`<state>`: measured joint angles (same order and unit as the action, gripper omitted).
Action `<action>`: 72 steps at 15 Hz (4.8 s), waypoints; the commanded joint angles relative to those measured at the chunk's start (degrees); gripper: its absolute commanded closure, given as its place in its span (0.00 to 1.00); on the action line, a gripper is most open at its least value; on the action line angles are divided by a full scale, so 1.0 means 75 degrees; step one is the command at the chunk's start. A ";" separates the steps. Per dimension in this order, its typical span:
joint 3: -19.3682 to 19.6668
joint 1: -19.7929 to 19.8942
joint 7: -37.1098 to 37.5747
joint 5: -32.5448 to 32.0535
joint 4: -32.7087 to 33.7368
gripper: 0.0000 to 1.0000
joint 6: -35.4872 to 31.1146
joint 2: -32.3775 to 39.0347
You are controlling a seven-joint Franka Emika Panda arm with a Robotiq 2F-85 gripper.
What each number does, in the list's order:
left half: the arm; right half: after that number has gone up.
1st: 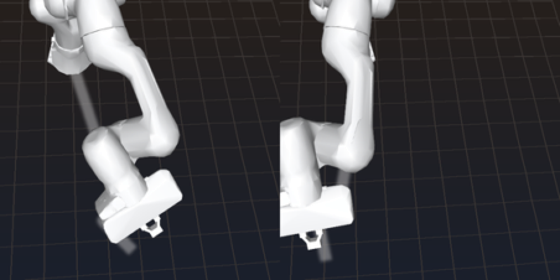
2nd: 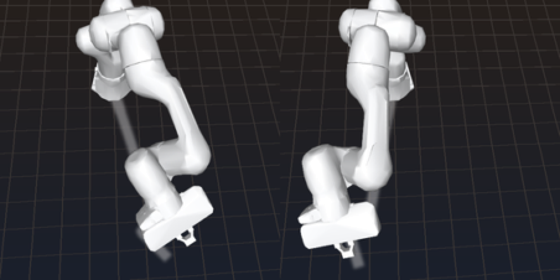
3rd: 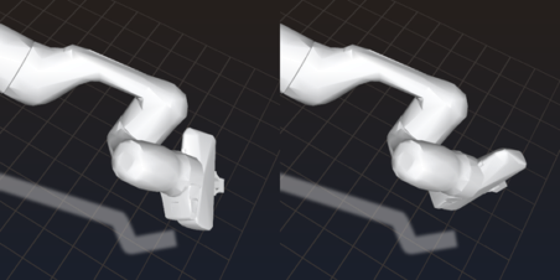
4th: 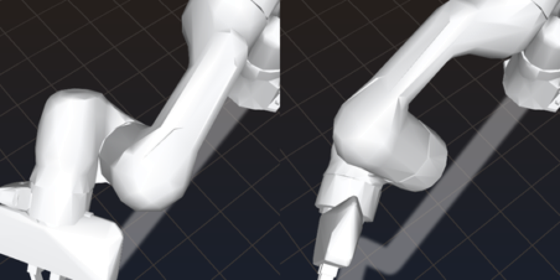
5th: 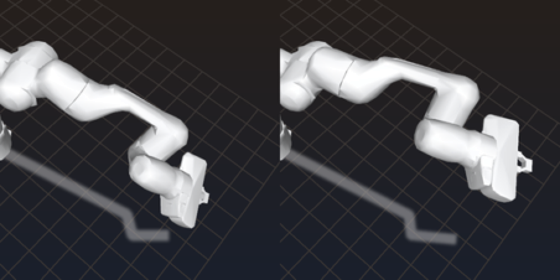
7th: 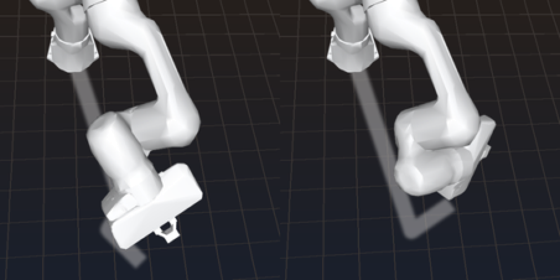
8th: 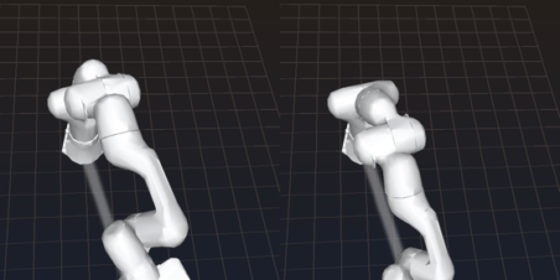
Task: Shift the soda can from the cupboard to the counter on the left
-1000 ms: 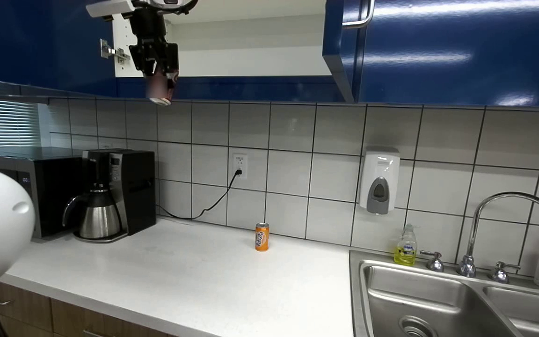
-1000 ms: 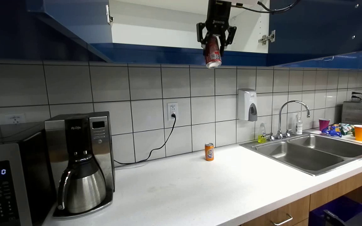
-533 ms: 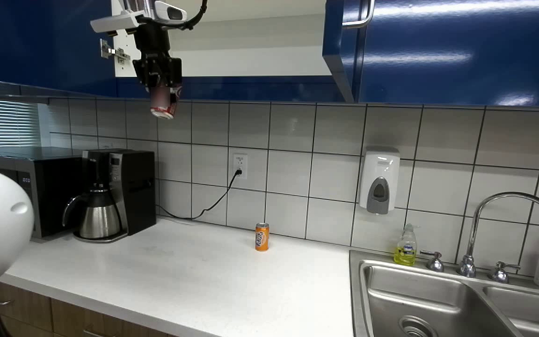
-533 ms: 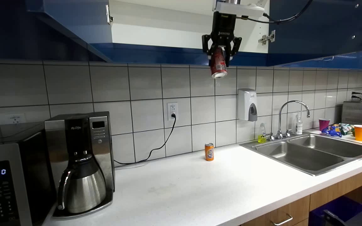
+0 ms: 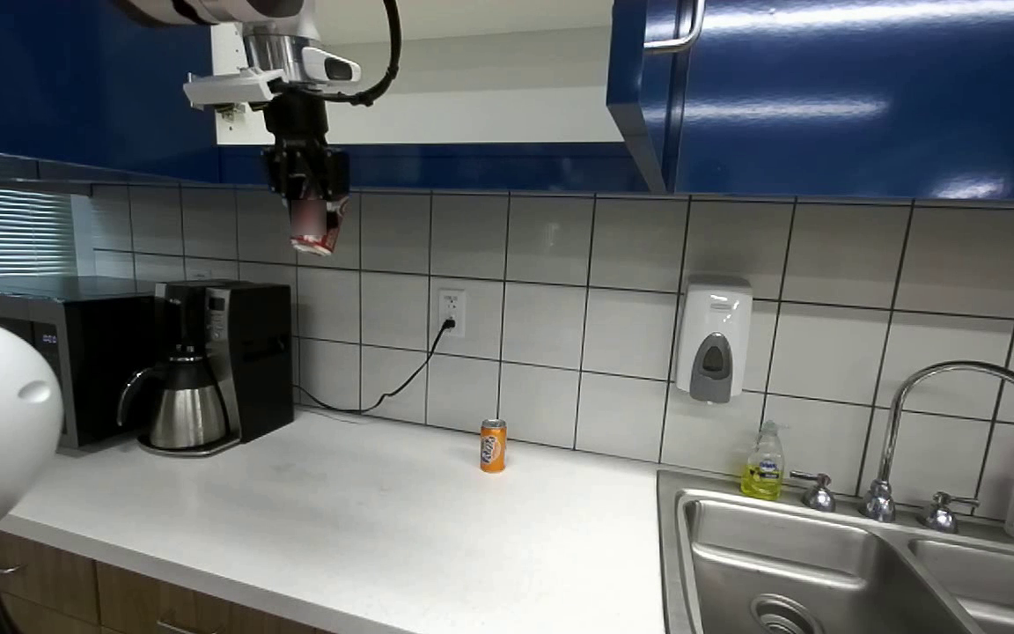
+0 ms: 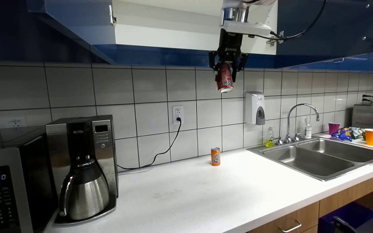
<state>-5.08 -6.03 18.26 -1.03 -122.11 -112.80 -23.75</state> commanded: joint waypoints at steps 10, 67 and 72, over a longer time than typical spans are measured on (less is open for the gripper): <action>-0.0001 0.0131 -0.0463 0.0339 -0.0776 0.62 -0.1276 0.0283; -0.0016 0.0122 -0.0312 0.0047 -0.1707 0.62 -0.4103 0.2738; 0.0025 0.0074 -0.0234 -0.0277 -0.1768 0.62 -0.4748 0.3317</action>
<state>-4.74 -5.92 16.64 -1.51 -135.77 -145.86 -0.71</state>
